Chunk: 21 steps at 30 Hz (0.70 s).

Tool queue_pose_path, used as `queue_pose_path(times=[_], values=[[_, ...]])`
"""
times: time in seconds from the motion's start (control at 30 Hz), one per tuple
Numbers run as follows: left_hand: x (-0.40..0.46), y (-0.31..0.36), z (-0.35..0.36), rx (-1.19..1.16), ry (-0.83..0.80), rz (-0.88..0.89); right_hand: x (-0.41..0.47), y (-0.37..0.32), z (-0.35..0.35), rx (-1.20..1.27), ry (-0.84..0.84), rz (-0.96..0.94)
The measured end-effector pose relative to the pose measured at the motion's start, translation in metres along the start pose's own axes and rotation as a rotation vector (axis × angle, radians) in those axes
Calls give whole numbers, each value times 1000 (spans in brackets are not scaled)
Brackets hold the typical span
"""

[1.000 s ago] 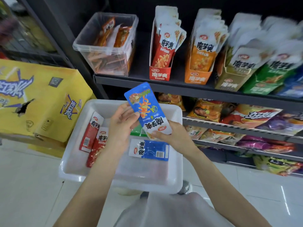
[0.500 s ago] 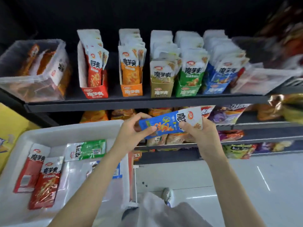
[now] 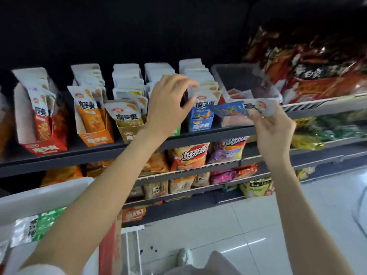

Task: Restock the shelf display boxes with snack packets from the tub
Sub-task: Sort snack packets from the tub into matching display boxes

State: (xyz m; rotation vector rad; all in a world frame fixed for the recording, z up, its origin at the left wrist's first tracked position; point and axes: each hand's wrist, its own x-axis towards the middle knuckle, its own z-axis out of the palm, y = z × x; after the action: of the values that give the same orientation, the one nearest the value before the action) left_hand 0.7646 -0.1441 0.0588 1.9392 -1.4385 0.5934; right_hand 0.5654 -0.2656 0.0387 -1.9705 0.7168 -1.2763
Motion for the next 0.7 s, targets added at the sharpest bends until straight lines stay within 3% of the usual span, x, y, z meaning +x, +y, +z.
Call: queue_pose_path(times=[0.2, 0.43, 0.6, 0.7], values=[[44, -13, 11, 101, -238, 24, 39, 10, 22, -123, -182, -179], [52, -17, 22, 112, -215, 8, 54, 23, 36, -200, -267, -290], [52, -19, 29, 106, -188, -1, 63, 19, 46, -282, -238, -458], [51, -19, 29, 103, -176, 12, 65, 12, 59, -431, -262, -539]])
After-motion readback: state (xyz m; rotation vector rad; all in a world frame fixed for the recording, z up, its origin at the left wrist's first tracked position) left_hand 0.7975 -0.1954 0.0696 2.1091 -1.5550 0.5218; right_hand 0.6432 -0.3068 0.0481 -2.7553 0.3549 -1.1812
